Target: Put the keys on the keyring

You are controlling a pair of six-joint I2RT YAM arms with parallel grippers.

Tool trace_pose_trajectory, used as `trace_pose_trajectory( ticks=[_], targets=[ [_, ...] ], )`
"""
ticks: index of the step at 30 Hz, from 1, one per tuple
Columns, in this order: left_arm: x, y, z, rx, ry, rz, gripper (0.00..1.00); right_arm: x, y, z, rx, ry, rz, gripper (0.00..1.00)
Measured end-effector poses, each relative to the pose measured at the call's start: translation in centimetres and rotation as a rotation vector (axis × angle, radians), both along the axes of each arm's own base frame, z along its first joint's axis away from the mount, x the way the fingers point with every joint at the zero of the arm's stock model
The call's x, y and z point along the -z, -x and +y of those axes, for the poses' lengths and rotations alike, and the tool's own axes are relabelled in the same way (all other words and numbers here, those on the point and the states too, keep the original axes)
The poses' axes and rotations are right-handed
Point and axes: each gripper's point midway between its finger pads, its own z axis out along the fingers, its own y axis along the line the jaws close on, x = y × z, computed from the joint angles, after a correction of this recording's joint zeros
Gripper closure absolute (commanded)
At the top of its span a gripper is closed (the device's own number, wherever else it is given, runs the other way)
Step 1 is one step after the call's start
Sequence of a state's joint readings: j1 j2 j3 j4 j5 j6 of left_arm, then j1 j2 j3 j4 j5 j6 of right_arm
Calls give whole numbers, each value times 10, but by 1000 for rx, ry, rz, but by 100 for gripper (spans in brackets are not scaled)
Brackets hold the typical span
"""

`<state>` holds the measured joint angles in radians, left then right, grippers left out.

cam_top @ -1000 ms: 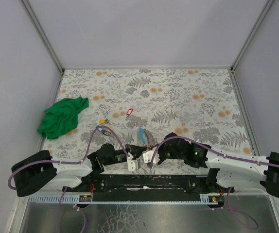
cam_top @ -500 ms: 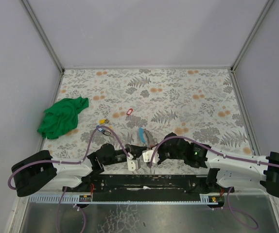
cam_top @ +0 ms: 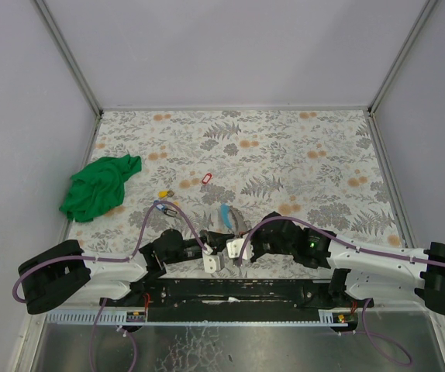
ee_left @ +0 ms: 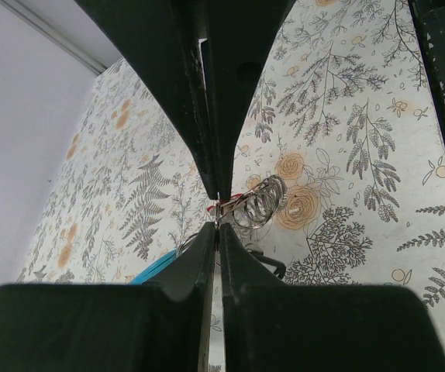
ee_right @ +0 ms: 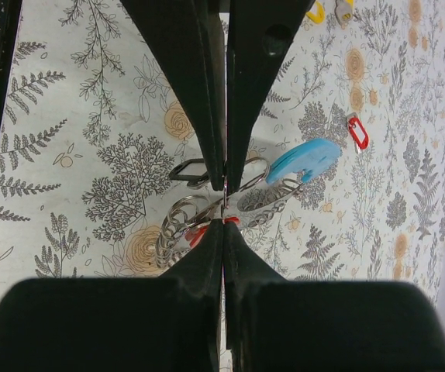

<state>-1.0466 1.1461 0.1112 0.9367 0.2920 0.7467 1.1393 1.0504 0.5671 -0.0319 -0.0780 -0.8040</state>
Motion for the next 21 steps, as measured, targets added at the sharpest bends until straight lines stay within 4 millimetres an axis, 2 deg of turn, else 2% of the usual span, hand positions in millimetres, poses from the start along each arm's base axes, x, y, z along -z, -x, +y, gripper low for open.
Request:
trace_pose_trajectory(
  ticks=[21],
  targets=[
    [1, 0, 0, 0, -4, 2, 100, 0, 1, 4, 20, -20, 22, 100]
  ],
)
